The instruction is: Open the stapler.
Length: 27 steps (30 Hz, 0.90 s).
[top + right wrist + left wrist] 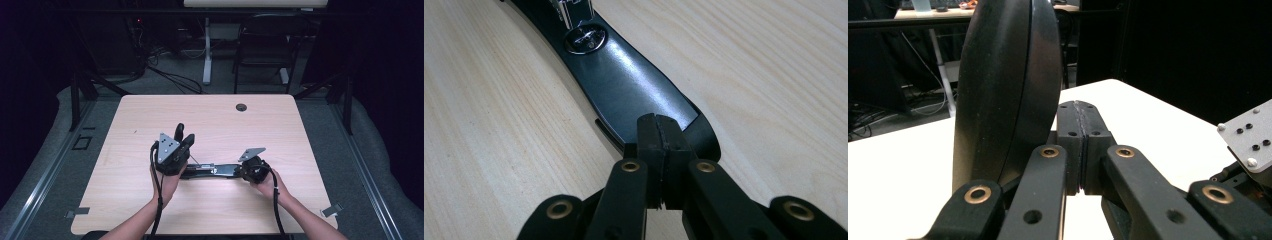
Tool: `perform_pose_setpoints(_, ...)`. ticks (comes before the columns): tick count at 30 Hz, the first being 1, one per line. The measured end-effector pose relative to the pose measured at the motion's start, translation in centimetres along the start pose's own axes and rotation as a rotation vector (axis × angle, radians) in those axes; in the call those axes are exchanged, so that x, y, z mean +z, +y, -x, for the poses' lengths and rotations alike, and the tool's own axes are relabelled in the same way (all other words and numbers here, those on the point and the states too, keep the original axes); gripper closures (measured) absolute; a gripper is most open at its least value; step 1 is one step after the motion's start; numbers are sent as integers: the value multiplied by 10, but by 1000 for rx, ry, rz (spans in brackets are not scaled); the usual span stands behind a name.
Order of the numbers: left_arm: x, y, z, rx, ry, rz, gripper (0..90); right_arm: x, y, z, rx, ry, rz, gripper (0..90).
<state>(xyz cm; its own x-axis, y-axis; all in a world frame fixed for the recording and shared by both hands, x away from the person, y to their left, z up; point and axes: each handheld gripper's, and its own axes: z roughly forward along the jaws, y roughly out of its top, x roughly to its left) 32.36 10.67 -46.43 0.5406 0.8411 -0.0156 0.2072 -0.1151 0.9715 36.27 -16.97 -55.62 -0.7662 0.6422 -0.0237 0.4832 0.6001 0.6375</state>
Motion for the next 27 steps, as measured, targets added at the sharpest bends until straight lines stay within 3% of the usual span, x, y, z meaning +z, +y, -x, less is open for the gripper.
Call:
perform_pose_setpoints(15, -5, 0, -6, -12, 25, 5, 899, 0, 0, 0, -5, -1, -1, 900)
perform_pose_setpoints(20, -16, 3, -19, -32, 70, 41, 899, 0, 0, 0, -5, -2, -2, 900)
perform_pose_setpoints(27, -21, 2, -26, -36, 80, 40, 900, 0, 0, 0, -4, -3, -3, 900)
